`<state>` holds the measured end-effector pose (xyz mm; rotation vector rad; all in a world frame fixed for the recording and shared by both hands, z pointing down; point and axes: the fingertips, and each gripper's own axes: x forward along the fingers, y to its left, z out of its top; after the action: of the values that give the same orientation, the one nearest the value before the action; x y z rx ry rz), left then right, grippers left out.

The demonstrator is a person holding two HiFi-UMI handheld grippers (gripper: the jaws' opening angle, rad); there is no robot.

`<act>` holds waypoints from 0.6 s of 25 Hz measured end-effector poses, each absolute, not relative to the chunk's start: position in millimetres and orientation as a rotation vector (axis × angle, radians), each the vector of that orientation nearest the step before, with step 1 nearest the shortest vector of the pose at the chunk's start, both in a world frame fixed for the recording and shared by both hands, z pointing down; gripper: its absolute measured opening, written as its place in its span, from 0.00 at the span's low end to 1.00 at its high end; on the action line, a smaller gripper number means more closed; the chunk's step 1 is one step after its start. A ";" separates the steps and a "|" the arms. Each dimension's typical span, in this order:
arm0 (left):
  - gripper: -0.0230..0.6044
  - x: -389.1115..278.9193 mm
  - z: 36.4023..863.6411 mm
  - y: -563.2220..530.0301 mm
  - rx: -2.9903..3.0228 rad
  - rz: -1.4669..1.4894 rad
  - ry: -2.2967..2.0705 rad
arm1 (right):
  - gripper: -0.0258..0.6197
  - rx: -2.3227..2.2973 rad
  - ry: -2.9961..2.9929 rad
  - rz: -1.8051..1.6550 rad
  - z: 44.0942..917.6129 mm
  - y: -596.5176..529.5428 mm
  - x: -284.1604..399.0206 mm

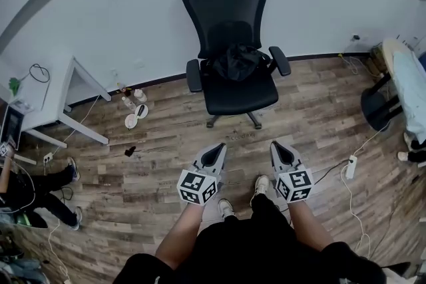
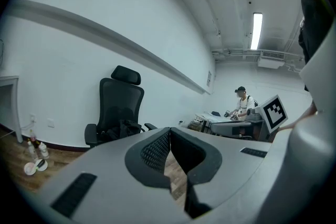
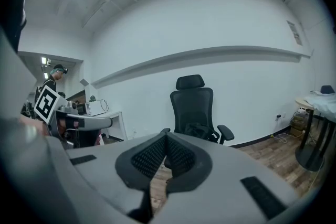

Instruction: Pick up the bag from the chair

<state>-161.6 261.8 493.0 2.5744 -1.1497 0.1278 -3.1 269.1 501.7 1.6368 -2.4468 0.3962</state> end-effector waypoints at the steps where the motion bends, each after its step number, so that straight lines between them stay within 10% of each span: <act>1: 0.07 -159.2 495.0 256.9 2.569 0.133 -1.148 | 0.07 1.636 -2.448 0.406 503.7 262.8 -0.7; 15: 0.07 -92.2 500.6 138.1 2.539 0.252 -1.218 | 0.07 1.488 -2.532 0.377 508.4 129.0 55.0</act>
<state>-92.2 138.1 500.6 2.5392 -1.2181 0.2519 55.0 129.0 508.4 1.4881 -2.5317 0.3768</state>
